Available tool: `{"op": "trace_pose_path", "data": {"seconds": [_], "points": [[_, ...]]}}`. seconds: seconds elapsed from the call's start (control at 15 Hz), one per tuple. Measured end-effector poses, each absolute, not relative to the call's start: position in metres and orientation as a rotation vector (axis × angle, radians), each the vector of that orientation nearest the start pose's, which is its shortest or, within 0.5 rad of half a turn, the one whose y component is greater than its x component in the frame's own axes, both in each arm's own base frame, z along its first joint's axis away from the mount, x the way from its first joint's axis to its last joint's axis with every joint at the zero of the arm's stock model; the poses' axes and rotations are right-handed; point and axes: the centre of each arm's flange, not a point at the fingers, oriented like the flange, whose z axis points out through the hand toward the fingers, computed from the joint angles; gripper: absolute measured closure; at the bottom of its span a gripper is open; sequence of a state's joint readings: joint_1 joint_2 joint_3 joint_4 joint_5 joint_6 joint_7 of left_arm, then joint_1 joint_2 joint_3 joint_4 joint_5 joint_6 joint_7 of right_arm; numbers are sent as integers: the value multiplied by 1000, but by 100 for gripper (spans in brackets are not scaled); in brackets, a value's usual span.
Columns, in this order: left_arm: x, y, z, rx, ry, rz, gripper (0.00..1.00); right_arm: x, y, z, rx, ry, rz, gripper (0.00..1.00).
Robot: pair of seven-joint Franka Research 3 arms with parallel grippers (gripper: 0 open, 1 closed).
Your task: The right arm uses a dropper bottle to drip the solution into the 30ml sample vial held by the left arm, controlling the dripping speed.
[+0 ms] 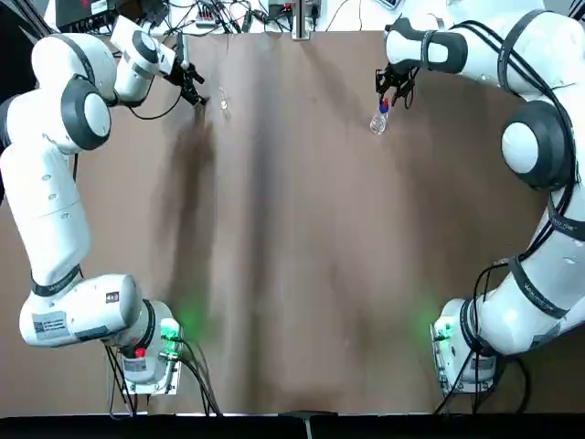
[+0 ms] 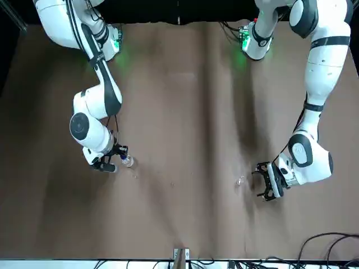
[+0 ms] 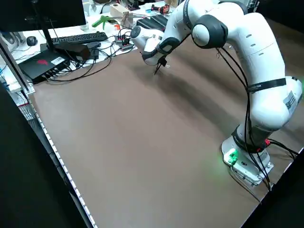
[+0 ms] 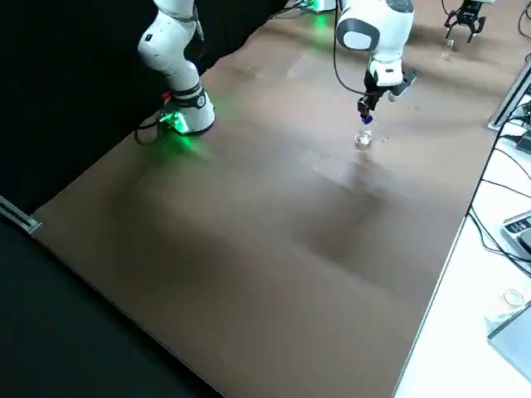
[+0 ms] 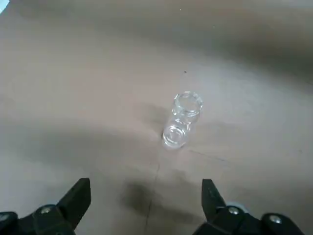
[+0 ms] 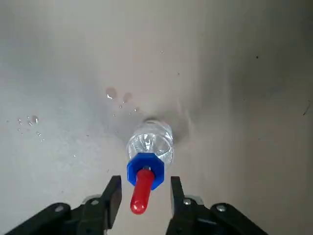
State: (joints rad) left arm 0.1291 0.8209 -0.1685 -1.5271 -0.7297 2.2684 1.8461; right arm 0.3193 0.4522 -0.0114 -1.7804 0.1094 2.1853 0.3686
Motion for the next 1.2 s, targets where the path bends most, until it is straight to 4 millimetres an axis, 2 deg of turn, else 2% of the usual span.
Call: {"op": "trace_pose_path", "data": {"seconds": [0.13,0.47,0.73,0.8,1.2], "points": [[705,-31,177,-2721,2200,-862,0,617,201,299,-3071,194,111,56],[700,-63,166,-2650,2307,-924,0,617,200,299,-3072,196,112,57],[698,-70,160,-2665,2309,-937,0,617,200,299,-3072,197,112,60],[698,-72,159,-2665,2313,-934,0,617,200,299,-3072,198,112,64],[693,-92,148,-2652,2364,-910,0,617,200,300,-3071,209,111,71]]}}
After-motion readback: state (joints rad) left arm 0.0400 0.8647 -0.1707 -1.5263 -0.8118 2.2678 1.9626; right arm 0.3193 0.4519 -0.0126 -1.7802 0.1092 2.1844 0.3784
